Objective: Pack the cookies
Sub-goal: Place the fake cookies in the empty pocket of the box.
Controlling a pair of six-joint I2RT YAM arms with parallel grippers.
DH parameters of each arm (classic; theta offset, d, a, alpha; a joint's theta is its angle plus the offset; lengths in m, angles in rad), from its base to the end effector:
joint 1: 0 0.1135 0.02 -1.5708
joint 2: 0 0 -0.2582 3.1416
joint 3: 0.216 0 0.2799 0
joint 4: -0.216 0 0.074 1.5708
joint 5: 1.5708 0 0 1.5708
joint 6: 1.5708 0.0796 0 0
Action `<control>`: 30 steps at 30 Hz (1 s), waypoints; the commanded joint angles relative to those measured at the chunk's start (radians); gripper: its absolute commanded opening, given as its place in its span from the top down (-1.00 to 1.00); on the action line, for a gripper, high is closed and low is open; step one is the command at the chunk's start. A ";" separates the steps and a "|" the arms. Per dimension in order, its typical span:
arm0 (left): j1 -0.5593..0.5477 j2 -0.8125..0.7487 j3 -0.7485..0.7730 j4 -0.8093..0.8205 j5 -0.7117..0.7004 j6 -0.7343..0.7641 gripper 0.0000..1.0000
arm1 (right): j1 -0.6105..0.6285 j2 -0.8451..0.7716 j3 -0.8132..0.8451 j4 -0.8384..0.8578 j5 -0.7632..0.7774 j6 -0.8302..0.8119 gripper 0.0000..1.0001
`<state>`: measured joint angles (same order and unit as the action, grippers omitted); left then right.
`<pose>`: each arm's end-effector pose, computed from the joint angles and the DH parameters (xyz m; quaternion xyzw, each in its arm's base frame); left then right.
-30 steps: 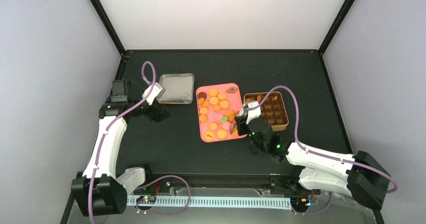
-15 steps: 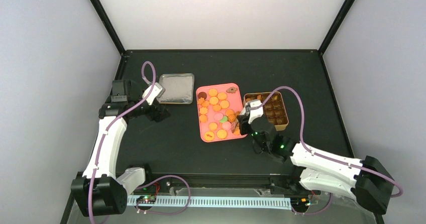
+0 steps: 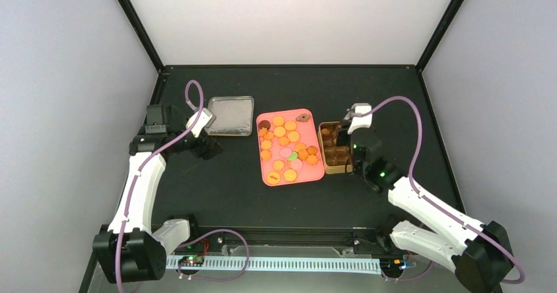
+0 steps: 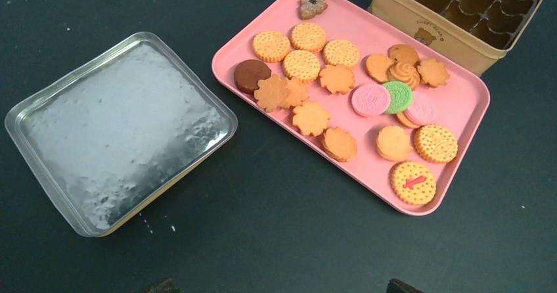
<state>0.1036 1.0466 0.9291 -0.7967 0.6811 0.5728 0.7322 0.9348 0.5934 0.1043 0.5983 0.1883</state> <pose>0.2561 -0.0238 0.2570 0.3122 0.8428 -0.1974 0.3916 0.2384 0.1540 0.2534 -0.0261 0.7722 0.0550 0.6324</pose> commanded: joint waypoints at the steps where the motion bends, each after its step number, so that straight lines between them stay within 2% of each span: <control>1: 0.007 -0.014 0.025 -0.010 0.036 0.004 -0.69 | -0.131 0.049 0.067 0.032 0.011 -0.030 0.73; 11: 0.008 -0.012 0.012 -0.009 0.046 0.014 -0.69 | -0.256 0.267 0.200 0.105 -0.003 -0.099 0.67; 16: 0.008 -0.011 0.011 -0.012 0.047 0.015 -0.69 | -0.301 0.339 0.231 0.131 -0.040 -0.107 0.52; 25: 0.007 0.016 0.007 0.020 0.066 -0.006 -0.70 | -0.324 0.392 0.268 0.130 -0.106 -0.107 0.28; 30: 0.008 0.027 0.014 0.020 0.087 -0.015 -0.69 | -0.326 0.389 0.265 0.121 -0.117 -0.105 0.22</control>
<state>0.1036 1.0668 0.9287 -0.7925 0.7223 0.5652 0.4137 1.3293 0.8249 0.1890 0.4973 0.0902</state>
